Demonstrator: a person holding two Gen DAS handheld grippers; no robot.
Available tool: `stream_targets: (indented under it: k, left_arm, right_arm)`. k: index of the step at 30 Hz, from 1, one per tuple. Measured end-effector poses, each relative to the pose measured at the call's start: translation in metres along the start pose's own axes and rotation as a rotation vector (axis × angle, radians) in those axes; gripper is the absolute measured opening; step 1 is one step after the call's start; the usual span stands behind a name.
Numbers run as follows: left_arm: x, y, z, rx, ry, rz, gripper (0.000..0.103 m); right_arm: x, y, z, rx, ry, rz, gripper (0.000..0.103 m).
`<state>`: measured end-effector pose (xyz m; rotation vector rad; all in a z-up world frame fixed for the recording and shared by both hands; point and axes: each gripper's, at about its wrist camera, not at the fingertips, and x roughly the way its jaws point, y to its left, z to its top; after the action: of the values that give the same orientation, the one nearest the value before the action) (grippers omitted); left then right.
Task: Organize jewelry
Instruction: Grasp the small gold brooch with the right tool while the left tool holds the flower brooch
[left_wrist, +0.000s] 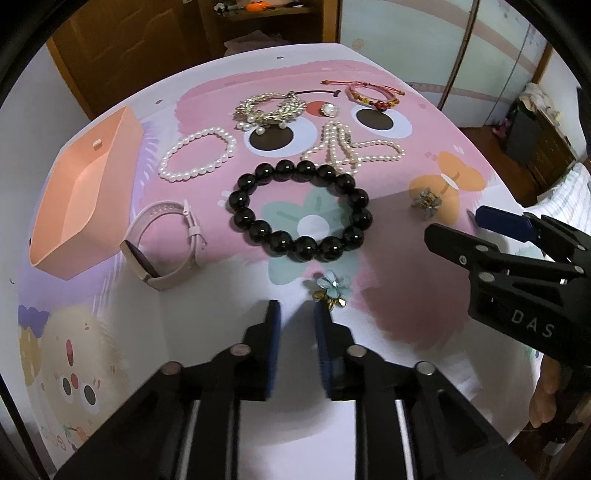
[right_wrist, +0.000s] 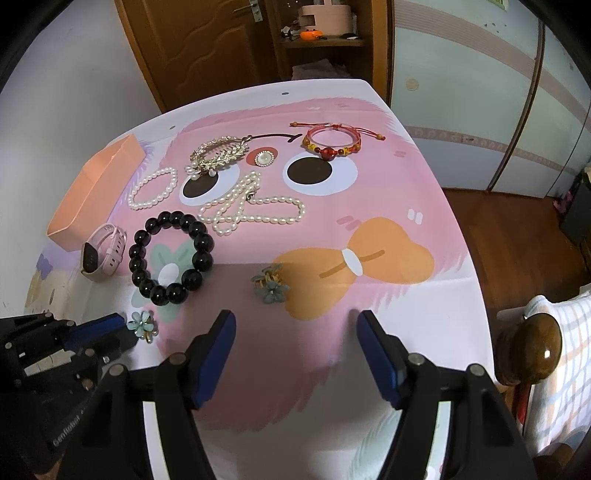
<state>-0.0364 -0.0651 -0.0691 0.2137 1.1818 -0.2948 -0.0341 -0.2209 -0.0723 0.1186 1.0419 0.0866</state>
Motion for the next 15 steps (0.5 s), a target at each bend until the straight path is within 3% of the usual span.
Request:
stream_targets:
  k: [5, 7, 8, 15]
  left_arm:
    - [0.002, -0.004, 0.002, 0.021, -0.003, 0.0, 0.028]
    - [0.001, -0.006, 0.001, 0.026, -0.002, 0.003, 0.046]
    - [0.001, -0.007, 0.001, 0.029, -0.006, 0.005, 0.048]
    - [0.002, -0.016, 0.003, 0.062, -0.015, 0.018, 0.048]
  right_arm:
    - [0.0, 0.0, 0.0, -0.002, 0.001, -0.001, 0.068]
    - [0.0, 0.0, 0.001, -0.002, 0.002, 0.001, 0.068]
    - [0.0, -0.001, 0.0, -0.002, 0.001, 0.002, 0.068]
    - [-0.003, 0.0, -0.001, -0.011, -0.007, -0.005, 0.068]
